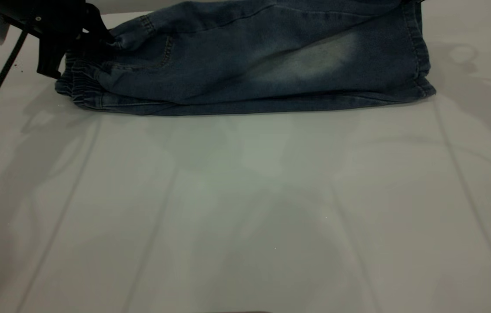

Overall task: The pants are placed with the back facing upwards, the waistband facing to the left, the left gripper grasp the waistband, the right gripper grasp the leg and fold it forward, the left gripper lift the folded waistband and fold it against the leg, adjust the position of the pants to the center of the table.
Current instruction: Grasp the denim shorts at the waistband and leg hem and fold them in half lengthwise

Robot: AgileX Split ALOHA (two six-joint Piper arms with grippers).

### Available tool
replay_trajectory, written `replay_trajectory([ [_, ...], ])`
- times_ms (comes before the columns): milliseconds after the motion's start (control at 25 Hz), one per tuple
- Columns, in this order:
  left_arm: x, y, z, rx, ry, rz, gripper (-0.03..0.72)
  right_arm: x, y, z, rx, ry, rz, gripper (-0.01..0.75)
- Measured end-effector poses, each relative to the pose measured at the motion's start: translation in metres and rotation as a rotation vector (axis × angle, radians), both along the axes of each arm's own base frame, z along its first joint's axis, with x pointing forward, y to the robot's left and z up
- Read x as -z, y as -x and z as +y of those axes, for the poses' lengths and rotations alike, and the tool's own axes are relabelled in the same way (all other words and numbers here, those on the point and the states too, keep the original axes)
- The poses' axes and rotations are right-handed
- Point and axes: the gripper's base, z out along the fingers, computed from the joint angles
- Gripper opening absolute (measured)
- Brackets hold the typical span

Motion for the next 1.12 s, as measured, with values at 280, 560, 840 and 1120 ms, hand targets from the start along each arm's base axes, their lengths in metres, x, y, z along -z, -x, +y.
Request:
replay_trajectory([
  [280, -0.001, -0.001, 0.003, -0.027, -0.022, -0.018, 0.073, 0.006, -0.004, 0.000, -0.020, 0.016, -0.027, 0.067],
  [560, -0.001, -0.001, 0.003, 0.007, -0.049, -0.020, 0.228, 0.006, -0.005, 0.002, -0.031, 0.001, -0.040, 0.304],
  [840, -0.008, -0.007, 0.002, 0.246, -0.272, -0.075, 0.463, 0.001, -0.005, 0.008, -0.078, -0.029, -0.019, 0.485],
  [1120, -0.023, -0.017, -0.001, 0.702, -0.507, -0.169, 0.490, -0.021, -0.003, 0.062, -0.305, -0.071, -0.004, 0.498],
])
